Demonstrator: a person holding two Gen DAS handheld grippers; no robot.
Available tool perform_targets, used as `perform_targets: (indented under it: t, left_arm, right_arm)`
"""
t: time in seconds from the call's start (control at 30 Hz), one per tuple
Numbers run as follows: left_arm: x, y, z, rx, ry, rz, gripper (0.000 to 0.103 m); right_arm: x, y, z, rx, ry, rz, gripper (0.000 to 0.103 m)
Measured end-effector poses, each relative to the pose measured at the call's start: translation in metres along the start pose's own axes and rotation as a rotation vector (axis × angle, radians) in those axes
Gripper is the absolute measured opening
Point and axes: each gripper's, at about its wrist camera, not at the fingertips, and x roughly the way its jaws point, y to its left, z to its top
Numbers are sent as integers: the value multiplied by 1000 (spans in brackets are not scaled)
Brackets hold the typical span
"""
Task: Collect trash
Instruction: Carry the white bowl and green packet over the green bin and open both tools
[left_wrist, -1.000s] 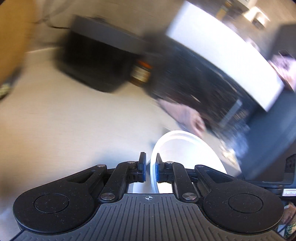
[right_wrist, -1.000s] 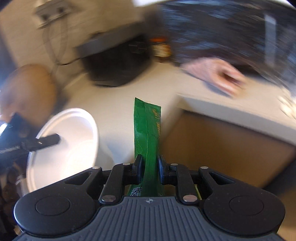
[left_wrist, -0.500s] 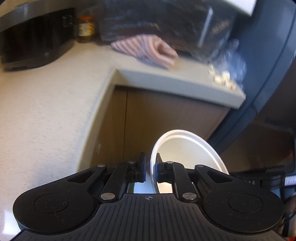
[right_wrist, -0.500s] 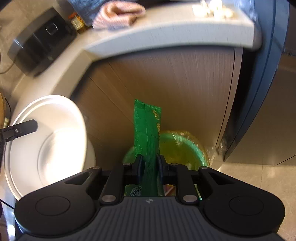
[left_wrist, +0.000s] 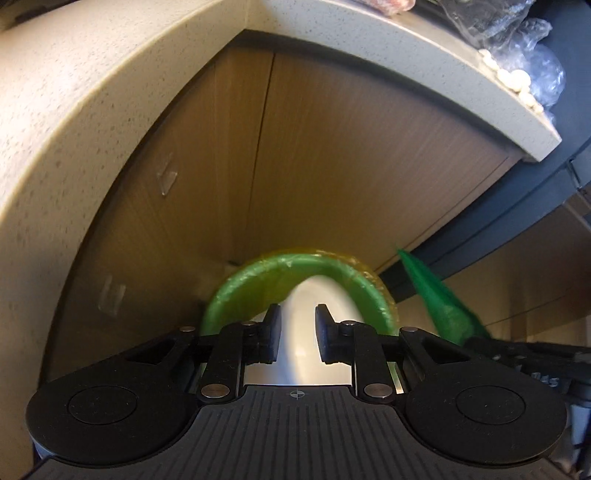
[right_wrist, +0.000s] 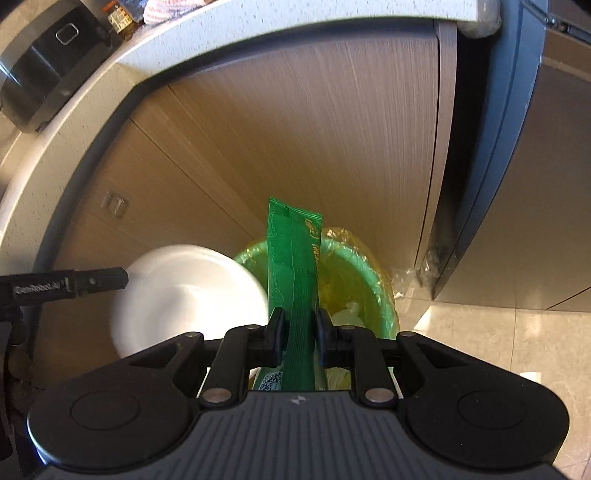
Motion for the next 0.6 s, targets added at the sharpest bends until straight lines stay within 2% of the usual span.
perform_targets:
  t: [0.13, 0.3, 0.6]
  left_arm:
    - [-8, 5, -3, -2, -3, -28, 23]
    - [-24, -3, -4, 39, -22, 11, 23]
    - [-68, -15, -18, 58, -83, 36, 23]
  right_arm:
    - [6, 1, -4, -8, 24, -8, 17]
    - [20, 6, -5, 4, 90, 16, 17]
    - [88, 34, -2, -35, 267, 33, 17]
